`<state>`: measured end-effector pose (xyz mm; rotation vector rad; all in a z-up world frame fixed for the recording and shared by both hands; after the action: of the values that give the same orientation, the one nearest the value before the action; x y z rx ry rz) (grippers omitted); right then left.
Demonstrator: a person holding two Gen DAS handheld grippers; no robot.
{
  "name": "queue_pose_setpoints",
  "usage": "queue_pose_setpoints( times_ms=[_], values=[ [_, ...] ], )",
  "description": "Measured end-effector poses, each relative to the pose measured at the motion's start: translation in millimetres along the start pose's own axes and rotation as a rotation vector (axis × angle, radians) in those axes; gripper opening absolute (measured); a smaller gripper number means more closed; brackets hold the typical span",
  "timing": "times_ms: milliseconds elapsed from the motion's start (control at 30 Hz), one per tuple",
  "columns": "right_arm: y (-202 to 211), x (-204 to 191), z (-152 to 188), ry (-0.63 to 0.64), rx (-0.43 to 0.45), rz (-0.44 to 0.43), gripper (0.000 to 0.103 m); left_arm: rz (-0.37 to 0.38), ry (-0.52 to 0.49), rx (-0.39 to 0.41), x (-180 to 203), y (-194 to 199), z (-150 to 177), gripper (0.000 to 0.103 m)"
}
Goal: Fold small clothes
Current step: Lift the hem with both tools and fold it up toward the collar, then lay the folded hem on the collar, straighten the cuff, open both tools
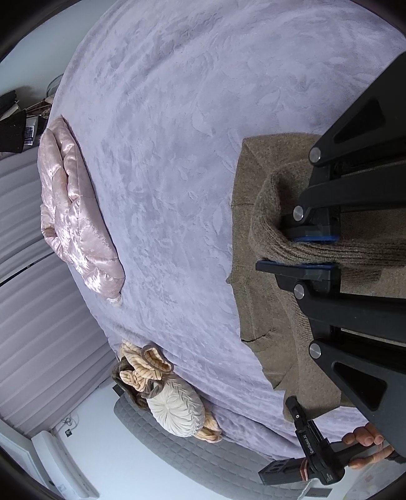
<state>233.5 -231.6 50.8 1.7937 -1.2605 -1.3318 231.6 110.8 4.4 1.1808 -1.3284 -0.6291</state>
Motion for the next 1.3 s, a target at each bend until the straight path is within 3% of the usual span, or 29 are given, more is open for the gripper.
queue_pose_setpoints(
  times_ms=[367, 400, 467, 500, 533, 700, 800, 867, 900, 933, 1000, 1167, 1300],
  values=[
    [-58.8, 27.4, -11.7, -0.057, -0.090, 0.063, 0.010, -0.043, 0.029, -0.069, -10.4, -44.3, -15.3, 0.013],
    [-63.0, 28.8, -11.7, -0.058, -0.097, 0.067, 0.010, -0.038, 0.028, -0.074, -11.0, -43.8, -15.7, 0.016],
    [-67.2, 29.8, -11.6, -0.059, -0.102, 0.067, 0.010, 0.029, 0.026, -0.094, -9.3, -45.4, -16.8, 0.038],
    [-68.0, 29.8, -11.6, -0.058, -0.103, 0.064, 0.010, 0.082, 0.026, -0.099, -7.1, -45.4, -17.7, 0.060],
    [-68.2, 29.6, -11.8, -0.057, -0.104, 0.059, 0.011, 0.129, 0.034, -0.093, -4.6, -44.1, -18.6, 0.069],
    [-65.6, 32.3, -12.5, -0.080, -0.109, 0.009, 0.012, 0.080, 0.023, -0.093, 3.4, -42.2, -17.7, 0.070],
    [-63.1, 34.4, -11.3, -0.104, -0.116, -0.016, 0.015, 0.135, 0.037, -0.106, -0.8, -31.8, -15.9, 0.070],
    [-54.1, 34.5, -11.0, -0.120, -0.104, -0.042, 0.022, 0.210, 0.070, -0.098, -10.1, -19.2, -14.7, 0.070],
    [-47.4, 34.8, -11.2, -0.126, -0.090, -0.051, 0.036, 0.244, 0.085, -0.097, -15.1, -13.6, -13.7, 0.070],
    [-39.1, 35.6, -11.0, -0.132, -0.071, -0.058, 0.059, 0.262, 0.095, -0.104, -20.2, -9.6, -11.8, 0.070],
    [-20.7, 38.1, -9.8, -0.140, -0.020, -0.059, 0.079, 0.264, 0.106, -0.105, -31.0, -1.0, -3.7, 0.070],
    [0.8, 34.7, 12.1, -0.103, -0.025, -0.071, 0.079, 0.272, 0.080, -0.083, -41.6, 14.2, 36.6, 0.070],
    [-1.9, 22.7, 32.9, -0.043, -0.053, -0.075, 0.079, 0.250, 0.053, -0.138, -27.9, -3.1, 49.9, 0.070]
  ],
)
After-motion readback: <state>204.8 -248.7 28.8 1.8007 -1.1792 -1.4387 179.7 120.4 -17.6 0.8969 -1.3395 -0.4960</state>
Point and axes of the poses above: each gripper's, at about its wrist camera, not at the fingertips, and y roughly against the way its jaws point, x to its right, z to its underside, the point moved 7 cm from there along -y, roughly the way its jaws point, and after that the axes turned 15 degrees about -x, right-handed, at the moved point
